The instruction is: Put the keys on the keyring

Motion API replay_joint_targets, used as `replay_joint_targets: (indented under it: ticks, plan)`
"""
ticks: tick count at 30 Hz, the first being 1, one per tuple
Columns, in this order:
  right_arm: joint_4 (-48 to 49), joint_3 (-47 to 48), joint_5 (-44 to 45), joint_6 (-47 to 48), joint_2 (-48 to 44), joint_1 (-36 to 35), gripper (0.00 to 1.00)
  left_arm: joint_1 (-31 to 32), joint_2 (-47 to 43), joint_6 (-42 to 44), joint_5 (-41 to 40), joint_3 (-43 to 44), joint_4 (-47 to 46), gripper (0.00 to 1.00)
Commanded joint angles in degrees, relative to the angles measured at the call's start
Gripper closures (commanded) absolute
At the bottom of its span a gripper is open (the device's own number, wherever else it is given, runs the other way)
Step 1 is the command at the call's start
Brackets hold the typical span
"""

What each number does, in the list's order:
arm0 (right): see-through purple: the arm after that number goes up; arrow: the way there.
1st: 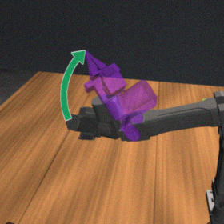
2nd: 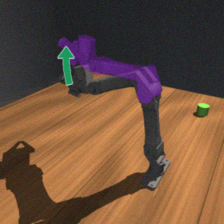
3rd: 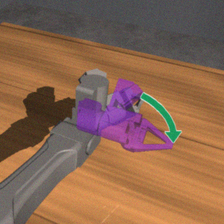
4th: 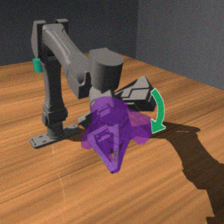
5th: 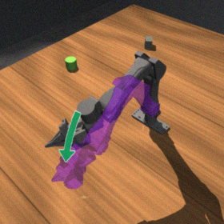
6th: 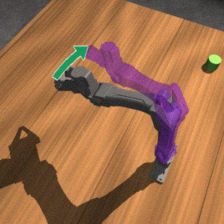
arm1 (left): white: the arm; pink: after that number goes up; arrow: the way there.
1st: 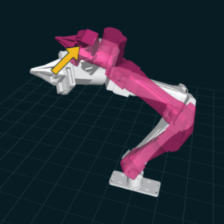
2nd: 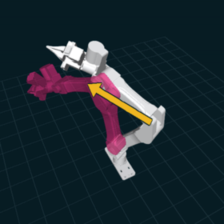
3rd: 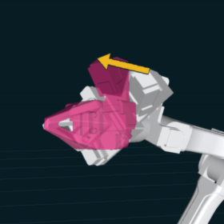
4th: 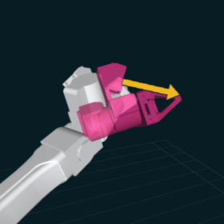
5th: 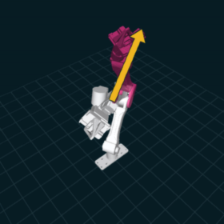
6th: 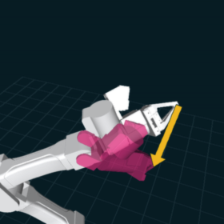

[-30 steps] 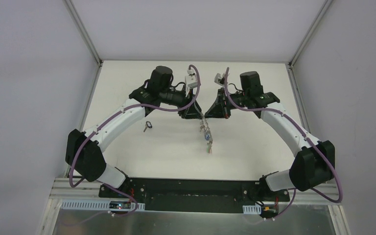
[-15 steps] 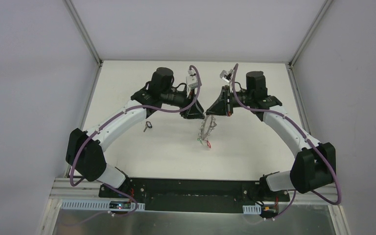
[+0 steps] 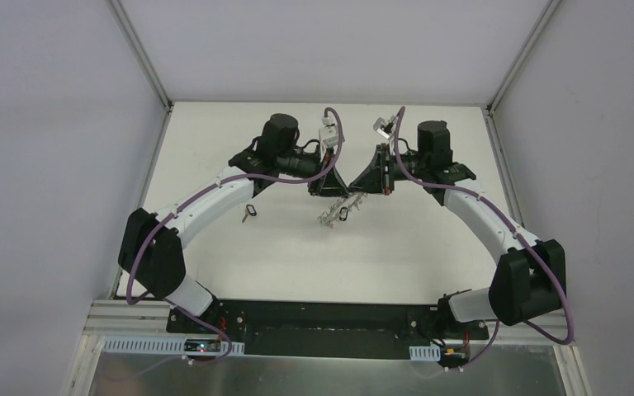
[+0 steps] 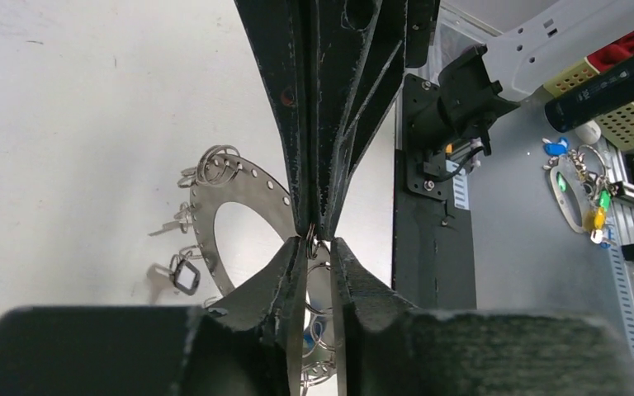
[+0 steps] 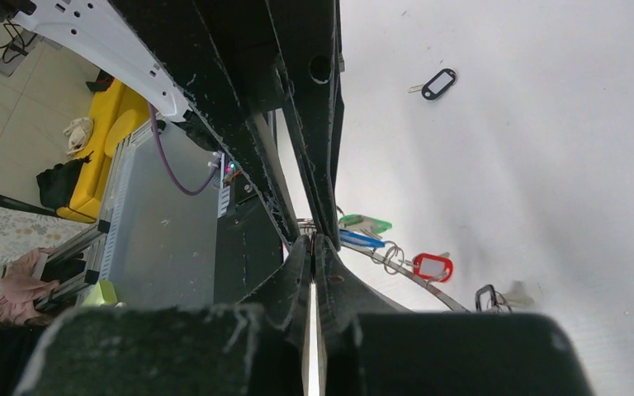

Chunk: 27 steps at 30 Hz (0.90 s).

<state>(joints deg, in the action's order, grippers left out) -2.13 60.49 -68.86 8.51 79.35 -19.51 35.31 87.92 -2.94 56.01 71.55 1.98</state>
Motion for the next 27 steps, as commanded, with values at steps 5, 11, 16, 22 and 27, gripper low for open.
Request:
replay_joint_targets:
  ticks: [5,11,16,22,27]
  plan:
    - [4.4,-0.4,-2.8,-1.6,-2.1,0.4,1.00,0.5,0.5,-1.9,2.8,2.7,-3.6,0.99]
    - [4.7,-0.5,-2.1,-2.3,-2.0,0.6,1.00,0.5,0.3,-3.4,3.1,2.6,-4.1,1.00]
    - [4.8,-0.3,-1.4,-3.1,-2.2,1.1,0.95,0.5,-0.5,-6.0,1.7,2.6,-4.1,1.00]
    - [4.8,-0.3,1.1,-3.9,-3.0,2.2,0.71,0.4,-1.3,-8.6,-2.0,4.0,0.8,1.00]
    - [4.7,0.1,2.6,-4.6,-3.8,3.7,0.61,0.2,-2.3,-13.0,-4.0,3.1,-0.6,1.00]
